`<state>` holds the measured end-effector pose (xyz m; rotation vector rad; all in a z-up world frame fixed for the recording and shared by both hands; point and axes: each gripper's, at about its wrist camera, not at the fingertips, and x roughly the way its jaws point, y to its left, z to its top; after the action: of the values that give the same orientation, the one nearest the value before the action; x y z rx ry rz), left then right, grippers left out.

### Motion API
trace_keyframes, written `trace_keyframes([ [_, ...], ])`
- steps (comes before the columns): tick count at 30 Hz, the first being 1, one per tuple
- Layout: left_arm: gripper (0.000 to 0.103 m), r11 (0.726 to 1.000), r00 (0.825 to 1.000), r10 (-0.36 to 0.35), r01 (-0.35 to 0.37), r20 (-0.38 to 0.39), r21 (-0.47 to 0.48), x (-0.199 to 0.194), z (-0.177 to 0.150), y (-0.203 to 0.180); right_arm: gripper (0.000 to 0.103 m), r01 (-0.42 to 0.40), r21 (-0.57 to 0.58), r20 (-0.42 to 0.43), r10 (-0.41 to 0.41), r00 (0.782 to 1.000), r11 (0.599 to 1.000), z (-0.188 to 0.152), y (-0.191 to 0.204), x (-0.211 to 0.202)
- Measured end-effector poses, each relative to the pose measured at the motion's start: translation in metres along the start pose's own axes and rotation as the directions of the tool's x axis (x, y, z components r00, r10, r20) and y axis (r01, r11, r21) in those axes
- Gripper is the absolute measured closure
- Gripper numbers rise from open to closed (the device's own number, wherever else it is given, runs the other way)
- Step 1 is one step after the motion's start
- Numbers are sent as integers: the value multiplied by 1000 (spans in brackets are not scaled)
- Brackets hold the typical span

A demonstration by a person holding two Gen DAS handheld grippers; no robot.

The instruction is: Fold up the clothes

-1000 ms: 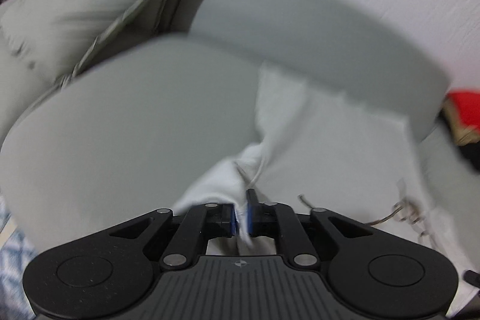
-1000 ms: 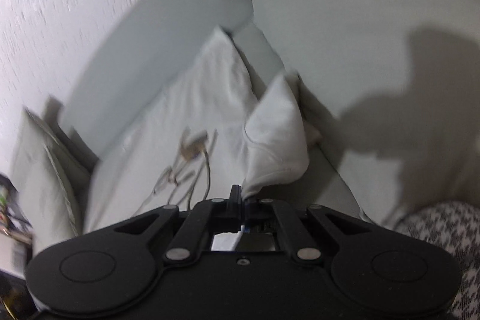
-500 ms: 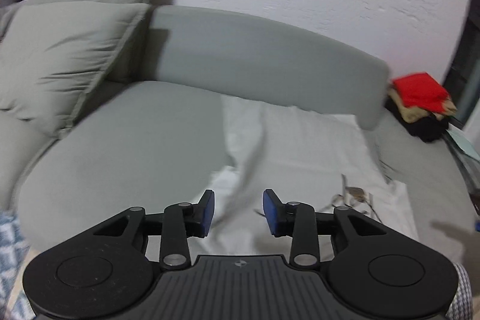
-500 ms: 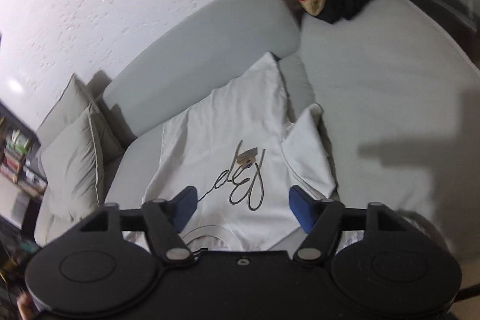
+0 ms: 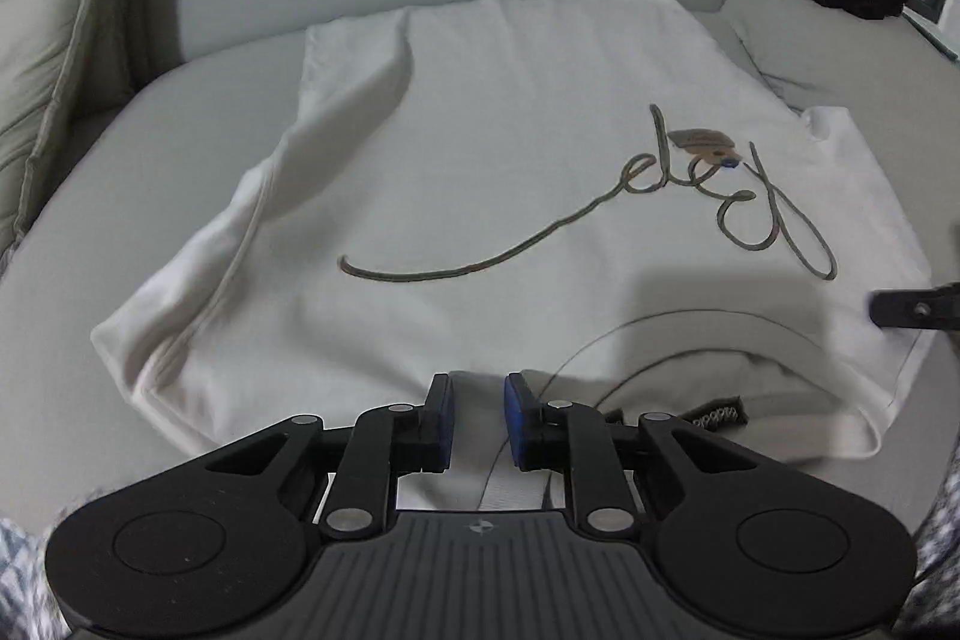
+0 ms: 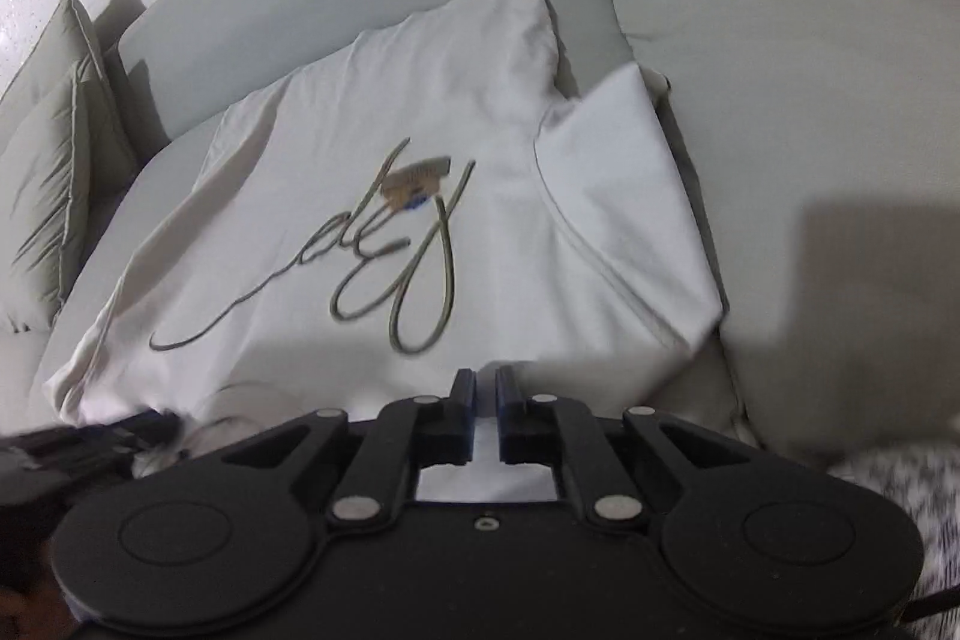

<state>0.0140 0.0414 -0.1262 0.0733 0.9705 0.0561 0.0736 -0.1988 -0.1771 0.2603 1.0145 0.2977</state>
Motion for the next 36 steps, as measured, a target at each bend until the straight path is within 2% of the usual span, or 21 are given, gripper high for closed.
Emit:
trace_keyframes([
  [4, 84, 998, 1000, -2, 3, -23, 58, -22, -8, -1, 95, -38, 1, -125, 37, 991, 999, -11, -7, -26],
  [5, 83, 999, 1000, -17, 17, -15, 34, -24, -7, 2, 94, -55, 12, -147, 57, 988, 998, -12, -11, -33],
  [6, 81, 999, 999, -35, 35, -3, -2, -24, -5, 6, 86, -79, 57, -128, 85, 988, 995, -9, -20, -37],
  [7, 80, 998, 999, -48, 48, 8, -33, -24, -3, 8, 74, -102, 102, -107, 113, 988, 990, -6, -29, -42],
  [8, 78, 996, 998, -58, 60, 18, -64, -23, 0, 11, 67, -127, 146, -84, 140, 987, 981, -3, -37, -47],
  [9, 75, 994, 998, -67, 68, 22, -82, -22, 3, 11, 57, -138, 187, -36, 147, 989, 973, 3, -46, -50],
  [10, 73, 994, 997, -75, 77, 25, -79, -21, 7, 7, 52, -140, 231, 7, 142, 990, 963, 10, -56, -53],
  [13, 72, 994, 994, -100, 101, 40, -32, -20, 18, -11, 48, -200, 383, 78, 184, 980, 902, 23, -87, -53],
  [16, 71, 990, 988, -142, 140, 66, 32, -19, 26, -34, 49, -204, 500, 75, 192, 978, 842, 30, -113, -39],
  [19, 72, 977, 976, -207, 203, 61, 60, -10, 30, -52, 49, -163, 515, 43, 164, 985, 841, 33, -119, -26],
  [22, 72, 970, 971, -239, 238, 5, 53, 3, 28, -59, 49, -117, 528, -13, 146, 989, 841, 36, -124, -7],
  [24, 72, 969, 969, -247, 247, -9, 29, 8, 24, -58, 48, -121, 558, -19, 158, 987, 821, 35, -129, 4],
  [27, 71, 966, 966, -257, 257, -4, 11, 8, 22, -54, 44, -195, 621, 54, 207, 977, 759, 30, -140, 14],
  [29, 70, 966, 966, -259, 259, -4, 2, 8, 21, -53, 47, -270, 662, 134, 243, 961, 699, 23, -150, 14],
  [30, 70, 966, 966, -259, 259, -4, -2, 8, 21, -53, 58, -336, 682, 192, 284, 939, 650, 19, -156, 14],
  [32, 70, 966, 966, -258, 258, -5, -3, 8, 21, -53, 61, -467, 699, 321, 346, 881, 541, 9, -166, 12],
  [34, 70, 967, 967, -256, 256, -6, 0, 8, 22, -53, 60, -590, 667, 455, 378, 806, 454, 1, -174, 7],
  [36, 70, 967, 967, -255, 255, -6, 0, 8, 22, -53, 59, -613, 656, 452, 421, 786, 440, 4, -174, 12],
])
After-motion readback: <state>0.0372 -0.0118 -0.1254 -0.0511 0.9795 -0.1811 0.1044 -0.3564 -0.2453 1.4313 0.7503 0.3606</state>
